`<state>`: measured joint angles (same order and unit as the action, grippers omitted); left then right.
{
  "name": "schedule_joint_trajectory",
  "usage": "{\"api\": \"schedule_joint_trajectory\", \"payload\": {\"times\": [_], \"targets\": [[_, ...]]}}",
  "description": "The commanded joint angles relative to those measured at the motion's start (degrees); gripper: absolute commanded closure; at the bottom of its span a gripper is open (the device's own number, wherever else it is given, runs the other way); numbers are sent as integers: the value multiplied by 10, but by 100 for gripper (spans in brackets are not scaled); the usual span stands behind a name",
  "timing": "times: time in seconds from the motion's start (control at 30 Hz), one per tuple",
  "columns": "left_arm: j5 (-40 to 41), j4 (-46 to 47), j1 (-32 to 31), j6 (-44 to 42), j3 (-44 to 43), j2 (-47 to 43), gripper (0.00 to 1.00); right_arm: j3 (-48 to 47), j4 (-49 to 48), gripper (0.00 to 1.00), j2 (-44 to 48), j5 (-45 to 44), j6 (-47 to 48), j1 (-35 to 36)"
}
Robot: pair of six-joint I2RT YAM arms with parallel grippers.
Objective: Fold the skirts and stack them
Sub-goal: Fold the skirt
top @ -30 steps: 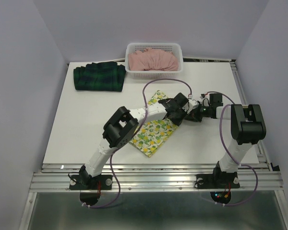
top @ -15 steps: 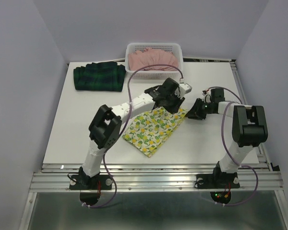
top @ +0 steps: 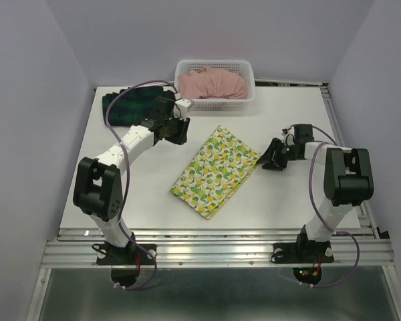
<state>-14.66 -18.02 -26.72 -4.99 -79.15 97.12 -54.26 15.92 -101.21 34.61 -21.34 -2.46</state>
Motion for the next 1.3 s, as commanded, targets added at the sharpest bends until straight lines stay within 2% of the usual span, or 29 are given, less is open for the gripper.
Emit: {"api": "schedule_joint_trajectory", "payload": {"times": [0.0, 0.13, 0.2, 0.23, 0.27, 0.37, 0.53, 0.6, 0.63, 0.7, 0.73, 0.77, 0.8, 0.9, 1.0, 1.2, 1.27], "targets": [[1, -15, 49, -39, 66, -56, 62, 7, -6, 50, -49, -3, -21, 14], [5, -1, 76, -56, 124, -92, 62, -21, -20, 54, -84, -8, -34, 27], [5, 10, 81, -70, 147, -124, 58, -38, -16, 67, -106, -25, -22, 33], [7, 22, 81, -74, 169, -134, 55, -62, -6, 79, -113, -51, -17, 33], [5, 26, 81, -77, 179, -145, 51, -75, 2, 85, -129, -66, -2, 33], [-19, 31, 82, -92, 208, -171, 50, -122, 19, 99, -147, -98, 23, 33], [-82, 31, 83, -72, 235, -160, 61, -215, 17, 99, -197, -99, 70, 33], [-131, 57, 83, -56, 254, -163, 63, -275, 37, 95, -222, -82, 86, 33], [-169, 68, 83, -37, 268, -165, 63, -295, 47, 84, -226, -74, 89, 33], [-209, 96, 83, -15, 280, -176, 63, -320, 55, 68, -225, -60, 102, 33], [-243, 132, 83, 14, 290, -179, 63, -336, 62, 47, -210, -54, 104, 33], [-244, 152, 83, 14, 292, -182, 63, -341, 65, 40, -198, -53, 107, 33], [-274, 192, 83, 43, 295, -181, 64, -346, 72, 37, -186, -54, 112, 33], [-321, 289, 82, 116, 304, -167, 64, -337, 76, 34, -126, -47, 102, 39], [-350, 379, 79, 185, 311, -124, 63, -303, 70, 34, -77, 32, 76, 58], [-383, 489, 76, 271, 287, 5, 68, -234, 28, 38, -59, 142, 10, 126], [-383, 516, 74, 283, 278, 45, 70, -209, 1, 40, -65, 154, -2, 154]]}}
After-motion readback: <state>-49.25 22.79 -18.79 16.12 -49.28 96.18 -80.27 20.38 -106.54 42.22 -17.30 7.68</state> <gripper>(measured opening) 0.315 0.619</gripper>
